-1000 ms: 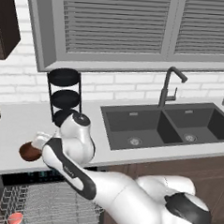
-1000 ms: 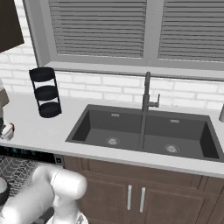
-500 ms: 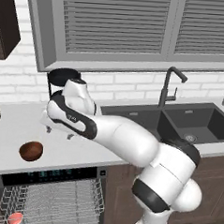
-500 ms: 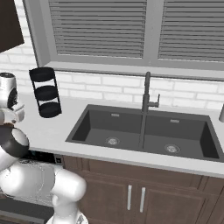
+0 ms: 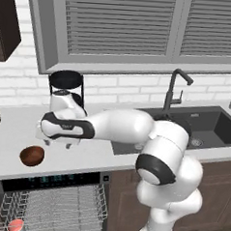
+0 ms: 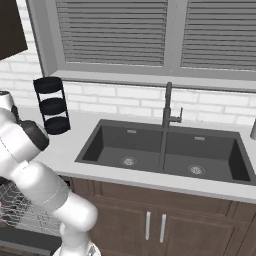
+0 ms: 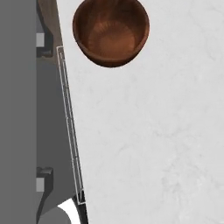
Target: Pick up the cup and bowl from the counter, place them in the dishwasher, and close the dishwasher door.
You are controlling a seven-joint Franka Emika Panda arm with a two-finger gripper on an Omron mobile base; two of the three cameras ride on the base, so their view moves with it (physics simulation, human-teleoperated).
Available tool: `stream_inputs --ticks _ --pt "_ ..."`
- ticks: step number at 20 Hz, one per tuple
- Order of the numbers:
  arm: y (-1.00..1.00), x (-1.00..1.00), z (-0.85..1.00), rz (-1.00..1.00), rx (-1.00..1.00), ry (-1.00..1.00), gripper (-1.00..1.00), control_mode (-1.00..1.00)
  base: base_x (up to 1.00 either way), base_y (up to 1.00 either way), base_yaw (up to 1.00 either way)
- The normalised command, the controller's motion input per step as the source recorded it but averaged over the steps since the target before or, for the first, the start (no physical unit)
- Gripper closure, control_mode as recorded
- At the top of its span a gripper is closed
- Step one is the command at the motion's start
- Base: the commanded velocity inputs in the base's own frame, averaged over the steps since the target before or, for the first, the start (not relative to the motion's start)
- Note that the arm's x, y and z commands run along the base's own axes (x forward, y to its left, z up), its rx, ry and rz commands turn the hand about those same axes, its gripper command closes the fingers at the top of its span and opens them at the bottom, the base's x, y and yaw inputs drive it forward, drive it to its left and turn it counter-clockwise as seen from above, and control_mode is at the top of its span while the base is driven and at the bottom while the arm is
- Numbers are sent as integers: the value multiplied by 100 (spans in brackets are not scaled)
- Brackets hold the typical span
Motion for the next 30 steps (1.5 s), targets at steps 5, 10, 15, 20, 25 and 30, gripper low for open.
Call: stream_inputs --ticks 5,10,15,20,25,30 --pt "17 41 -1 0 0 0 -100 -100 0 0 0" --pt "30 17 -23 1 -2 0 -100 -100 0 0 0" --pt "38 13 -20 5 -2 0 -100 -100 0 0 0" --pt "22 14 -18 3 -2 1 -100 -100 0 0 0" --pt "14 18 -21 3 -2 0 -100 -100 0 0 0" --pt "-7 1 -45 1 0 0 -100 -100 0 0 0"
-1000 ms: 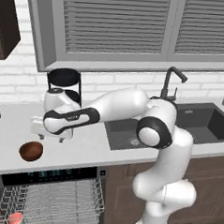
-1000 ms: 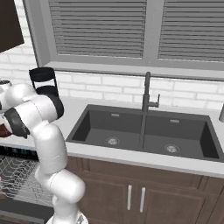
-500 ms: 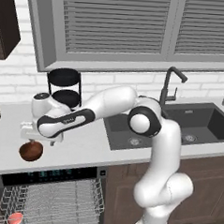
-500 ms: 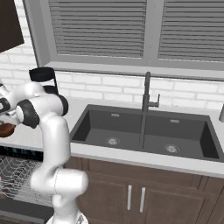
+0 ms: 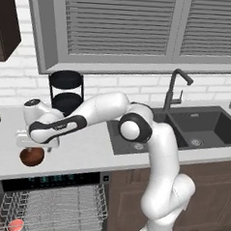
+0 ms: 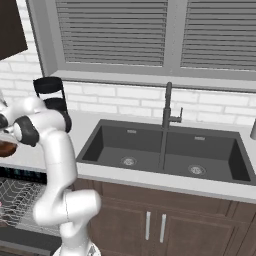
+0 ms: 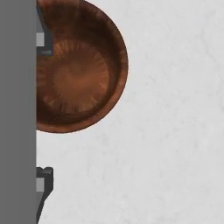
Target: Pick up the cup and bowl from the counter, place them in the dishwasher, and close the dishwasher door.
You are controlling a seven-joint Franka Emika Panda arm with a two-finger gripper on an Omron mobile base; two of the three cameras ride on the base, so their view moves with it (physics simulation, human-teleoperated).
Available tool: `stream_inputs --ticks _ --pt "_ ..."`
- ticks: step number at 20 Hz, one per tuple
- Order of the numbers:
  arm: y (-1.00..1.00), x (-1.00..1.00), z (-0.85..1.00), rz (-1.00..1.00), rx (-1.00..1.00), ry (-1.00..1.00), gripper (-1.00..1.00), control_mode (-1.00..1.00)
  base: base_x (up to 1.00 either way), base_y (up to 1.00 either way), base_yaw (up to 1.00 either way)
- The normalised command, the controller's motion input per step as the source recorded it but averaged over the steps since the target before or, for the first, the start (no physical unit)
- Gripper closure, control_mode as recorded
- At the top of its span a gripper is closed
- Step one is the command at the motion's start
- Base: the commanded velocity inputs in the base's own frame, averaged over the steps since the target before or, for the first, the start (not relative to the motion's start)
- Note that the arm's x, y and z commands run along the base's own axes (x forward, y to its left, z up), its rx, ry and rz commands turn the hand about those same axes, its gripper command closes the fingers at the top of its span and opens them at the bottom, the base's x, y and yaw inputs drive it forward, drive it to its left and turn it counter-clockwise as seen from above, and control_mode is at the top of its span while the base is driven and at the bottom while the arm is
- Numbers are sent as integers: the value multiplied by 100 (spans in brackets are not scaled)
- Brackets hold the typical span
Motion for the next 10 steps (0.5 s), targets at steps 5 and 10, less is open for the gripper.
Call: stream_inputs --ticks 5,10 --pt "-41 -1 -55 1 1 0 -100 -100 0 0 0" --pt "-2 1 -16 2 0 1 -100 -100 0 0 0"
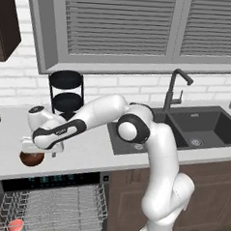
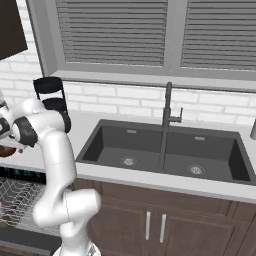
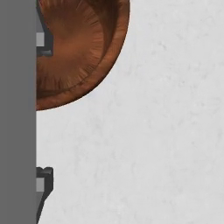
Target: Pick up the cup and bowl from the counter, place them in the dishwasher, and close the dishwasher door.
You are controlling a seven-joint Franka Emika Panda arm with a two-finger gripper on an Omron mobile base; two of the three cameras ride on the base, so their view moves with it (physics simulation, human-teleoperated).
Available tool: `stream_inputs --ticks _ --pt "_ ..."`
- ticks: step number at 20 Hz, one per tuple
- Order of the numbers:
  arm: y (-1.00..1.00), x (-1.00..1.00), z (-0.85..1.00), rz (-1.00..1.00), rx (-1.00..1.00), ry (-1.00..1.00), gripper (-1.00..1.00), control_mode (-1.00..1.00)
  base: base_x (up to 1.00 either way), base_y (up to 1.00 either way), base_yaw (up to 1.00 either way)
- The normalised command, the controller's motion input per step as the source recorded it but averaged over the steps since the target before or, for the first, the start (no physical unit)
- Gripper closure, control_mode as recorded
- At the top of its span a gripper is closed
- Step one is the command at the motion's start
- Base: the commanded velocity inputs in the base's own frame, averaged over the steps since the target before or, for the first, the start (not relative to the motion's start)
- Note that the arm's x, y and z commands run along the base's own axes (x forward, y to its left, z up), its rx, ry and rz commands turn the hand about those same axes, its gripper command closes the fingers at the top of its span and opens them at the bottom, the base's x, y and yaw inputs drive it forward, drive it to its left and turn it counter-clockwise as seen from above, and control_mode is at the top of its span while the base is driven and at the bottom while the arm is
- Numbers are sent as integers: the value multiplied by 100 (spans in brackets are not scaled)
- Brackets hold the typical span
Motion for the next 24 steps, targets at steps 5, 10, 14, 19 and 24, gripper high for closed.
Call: stream_inputs --ticks 5,10,14,19,24 --pt "10 0 -11 0 0 1 -100 -100 0 0 0" --pt "15 3 -13 1 0 3 -100 -100 0 0 0" --pt "12 4 -12 2 0 3 100 -100 0 0 0" --pt "12 2 -2 2 0 4 100 -100 0 0 0" --pt "4 -50 0 2 0 1 100 -100 0 0 0"
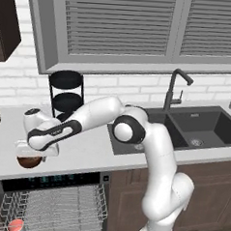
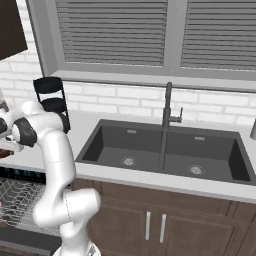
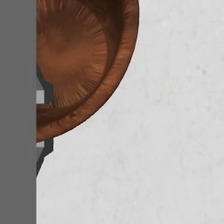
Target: Pick up the cup and bowl from the counter, place them in the dishwasher, and close the dishwasher door.
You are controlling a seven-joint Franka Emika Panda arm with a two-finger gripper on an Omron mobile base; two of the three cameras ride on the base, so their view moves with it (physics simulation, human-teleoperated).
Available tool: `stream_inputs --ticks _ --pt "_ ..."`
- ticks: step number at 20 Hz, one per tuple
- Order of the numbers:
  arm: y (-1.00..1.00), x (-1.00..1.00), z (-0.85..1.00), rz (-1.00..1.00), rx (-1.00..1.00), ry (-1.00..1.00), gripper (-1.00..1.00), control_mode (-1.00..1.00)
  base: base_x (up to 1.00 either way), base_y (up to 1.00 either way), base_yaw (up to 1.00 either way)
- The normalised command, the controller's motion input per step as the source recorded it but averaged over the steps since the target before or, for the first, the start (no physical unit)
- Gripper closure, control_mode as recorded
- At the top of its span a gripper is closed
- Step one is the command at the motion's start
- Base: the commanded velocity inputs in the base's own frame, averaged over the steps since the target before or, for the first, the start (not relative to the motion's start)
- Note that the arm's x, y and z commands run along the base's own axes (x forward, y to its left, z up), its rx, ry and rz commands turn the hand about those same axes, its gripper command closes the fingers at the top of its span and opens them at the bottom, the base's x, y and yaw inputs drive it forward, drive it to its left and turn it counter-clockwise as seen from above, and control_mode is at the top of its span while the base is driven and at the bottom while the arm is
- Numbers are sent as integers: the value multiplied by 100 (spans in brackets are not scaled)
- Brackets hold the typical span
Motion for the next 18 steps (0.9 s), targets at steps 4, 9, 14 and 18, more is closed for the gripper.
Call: stream_inputs --ticks 4,9,14,18 --pt "-2 -100 8 5 0 -11 100 -100 0 0 0" --pt "-40 -100 3 0 7 -14 100 -100 0 0 0" --pt "-42 -100 -21 0 0 -14 100 -100 0 0 0" --pt "-42 -100 -41 0 0 -13 100 -100 0 0 0"
